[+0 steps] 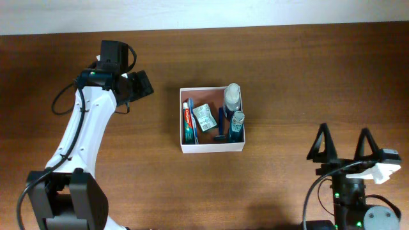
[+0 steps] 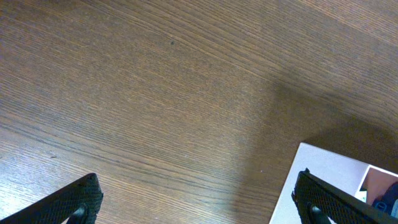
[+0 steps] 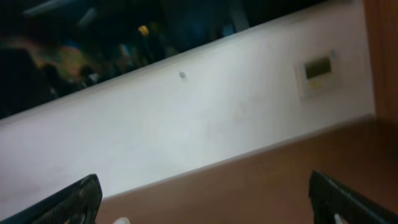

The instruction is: Pack container

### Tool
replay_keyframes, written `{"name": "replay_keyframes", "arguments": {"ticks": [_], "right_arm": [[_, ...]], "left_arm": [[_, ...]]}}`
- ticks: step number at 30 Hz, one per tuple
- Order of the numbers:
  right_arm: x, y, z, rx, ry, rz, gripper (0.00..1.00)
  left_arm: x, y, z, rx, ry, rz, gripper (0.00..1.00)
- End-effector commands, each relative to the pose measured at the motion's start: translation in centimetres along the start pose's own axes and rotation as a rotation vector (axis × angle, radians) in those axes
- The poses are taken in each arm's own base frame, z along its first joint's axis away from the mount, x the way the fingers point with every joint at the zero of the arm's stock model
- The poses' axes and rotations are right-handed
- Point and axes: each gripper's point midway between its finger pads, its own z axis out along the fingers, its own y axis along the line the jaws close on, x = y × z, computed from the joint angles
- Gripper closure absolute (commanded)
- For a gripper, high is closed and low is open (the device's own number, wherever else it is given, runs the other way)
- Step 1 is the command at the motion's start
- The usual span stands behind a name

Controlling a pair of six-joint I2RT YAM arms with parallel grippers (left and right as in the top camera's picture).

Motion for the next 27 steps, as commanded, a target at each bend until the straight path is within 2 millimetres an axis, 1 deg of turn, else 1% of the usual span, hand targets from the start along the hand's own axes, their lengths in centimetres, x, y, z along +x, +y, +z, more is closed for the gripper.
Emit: {"name": "replay_keyframes", "arguments": {"ticks": [1, 3, 13, 27], "right_arm": [[1.0, 0.9, 0.0, -0.079, -0.031, -0.093, 0.02], [1.4, 1.1, 0.1, -0.102, -0.060, -0.109, 0.02], [3.1, 0.6, 0.1, -0.124, -0.154, -0.105, 0.02], [5.1, 0.0, 0.3, -0.125, -0.154, -0.097, 0.02]], "left_arm": [[-0.8, -0.1, -1.1, 0.008, -0.033, 0.001, 0.00], [-0.8, -0.1, -1.1, 0.008, -0.033, 0.001, 0.01], [-0.8, -0.1, -1.1, 0.007, -0.033, 0.001, 0.01], [-0.8, -0.1, -1.1, 0.007, -0.033, 0.001, 0.01]]}}
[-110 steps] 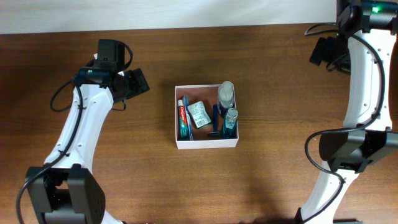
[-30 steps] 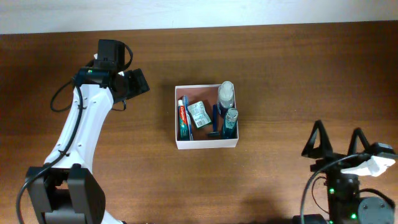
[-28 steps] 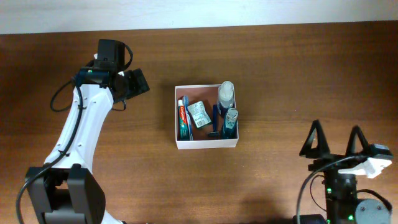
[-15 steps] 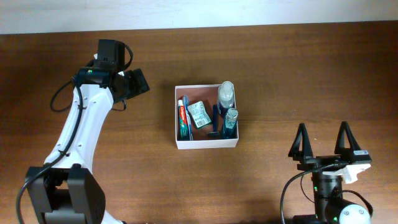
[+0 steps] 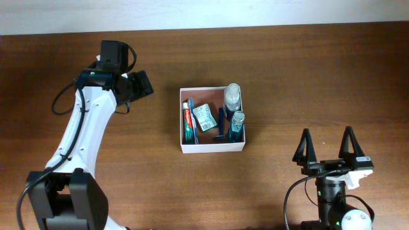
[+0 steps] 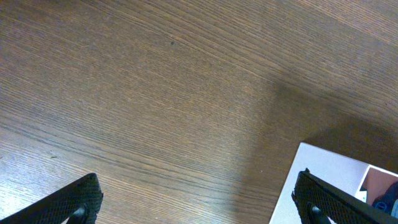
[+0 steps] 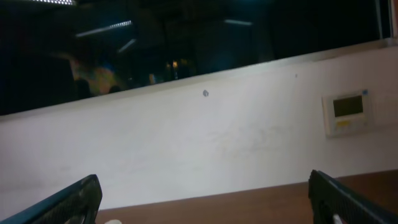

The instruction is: Pack container

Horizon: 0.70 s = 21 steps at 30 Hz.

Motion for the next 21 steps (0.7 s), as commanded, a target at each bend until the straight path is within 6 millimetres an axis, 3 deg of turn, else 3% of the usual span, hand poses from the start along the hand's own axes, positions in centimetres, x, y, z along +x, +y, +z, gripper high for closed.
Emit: {"name": "replay_keyframes", "arguments": {"ticks": [1, 7, 21], "right_arm": [[0.6, 0.0, -0.1, -0.006, 0.004, -0.005, 0.02], [2.6, -0.4, -0.1, -0.002, 0.028, 0.004, 0.02], [4.3, -0.8, -0.2, 0.005, 0.053, 0.002, 0.02]], "left_arm": [[-0.8, -0.1, -1.1, 0.007, -0.034, 0.001, 0.01], [-0.8, -0.1, -1.1, 0.007, -0.033, 0.001, 0.01], [-0.8, -0.1, -1.1, 0.007, -0.033, 0.001, 0.01]]}}
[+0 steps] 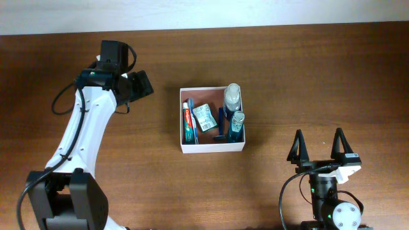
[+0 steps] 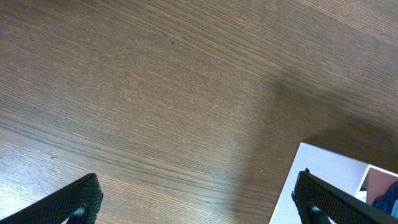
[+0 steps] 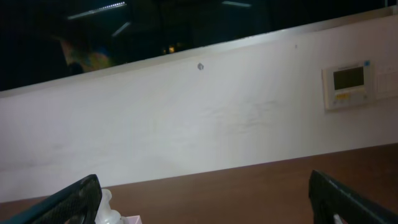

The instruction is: Pack container

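A white box [image 1: 211, 149] sits mid-table holding a toothpaste tube [image 1: 188, 121], a green sachet [image 1: 204, 117], a blue razor [image 1: 222, 125] and two bottles [image 1: 233, 96]. My left gripper [image 1: 142, 85] hangs open over bare wood left of the box; the box's corner [image 2: 323, 168] shows at the right fingertip in the left wrist view. My right gripper [image 1: 317, 147] stands open at the front right, pointing level at the far wall, with a bottle top [image 3: 107, 208] just inside its left fingertip's edge.
A white wall [image 3: 199, 124] with a small thermostat panel [image 3: 348, 79] runs behind the table's far edge. The left arm's white links [image 1: 83, 134] and black cable lie over the table's left side.
My right gripper has shifted a little left and nearer the front edge; its view now takes in more table and the bottle top. The left arm and the box contents are unchanged.
My right gripper stood open at the far right front, its view tilted. It then sat further left with the view level on the wall, and now further left again. My left gripper stayed open beside the box throughout.
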### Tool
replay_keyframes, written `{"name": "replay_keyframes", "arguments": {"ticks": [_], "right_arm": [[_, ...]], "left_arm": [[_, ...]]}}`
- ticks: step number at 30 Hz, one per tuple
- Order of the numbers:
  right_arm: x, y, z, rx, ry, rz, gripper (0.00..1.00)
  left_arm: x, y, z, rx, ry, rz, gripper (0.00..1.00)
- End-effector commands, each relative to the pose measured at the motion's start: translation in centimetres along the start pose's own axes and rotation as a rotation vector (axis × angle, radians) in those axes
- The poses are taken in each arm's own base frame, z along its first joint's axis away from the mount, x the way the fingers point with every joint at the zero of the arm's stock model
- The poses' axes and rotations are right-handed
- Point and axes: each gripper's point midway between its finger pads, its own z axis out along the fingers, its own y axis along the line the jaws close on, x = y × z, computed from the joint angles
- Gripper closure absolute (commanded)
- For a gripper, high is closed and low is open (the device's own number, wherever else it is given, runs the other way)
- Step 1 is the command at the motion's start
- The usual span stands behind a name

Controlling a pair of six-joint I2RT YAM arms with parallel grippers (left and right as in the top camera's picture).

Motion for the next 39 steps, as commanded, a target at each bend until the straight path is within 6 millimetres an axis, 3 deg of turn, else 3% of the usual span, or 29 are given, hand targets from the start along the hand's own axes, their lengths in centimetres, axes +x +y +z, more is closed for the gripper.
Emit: {"name": "replay_keyframes", "arguments": {"ticks": [1, 7, 18, 39], "right_arm": [[0.1, 0.0, -0.1, -0.004, -0.002, -0.005, 0.02], [3.7, -0.7, -0.4, 0.026, 0.146, -0.004, 0.02], [8.2, -1.7, -1.5, 0.067, 0.335, -0.004, 0.02], [8.2, -1.9, -1.5, 0.072, 0.335, -0.042, 0.02]], "left_arm": [[-0.8, -0.1, -1.1, 0.007, -0.033, 0.001, 0.01], [-0.8, -0.1, -1.1, 0.008, -0.033, 0.001, 0.01], [-0.8, -0.1, -1.1, 0.007, -0.033, 0.001, 0.01], [-0.8, -0.1, -1.1, 0.007, -0.033, 0.001, 0.01]]}}
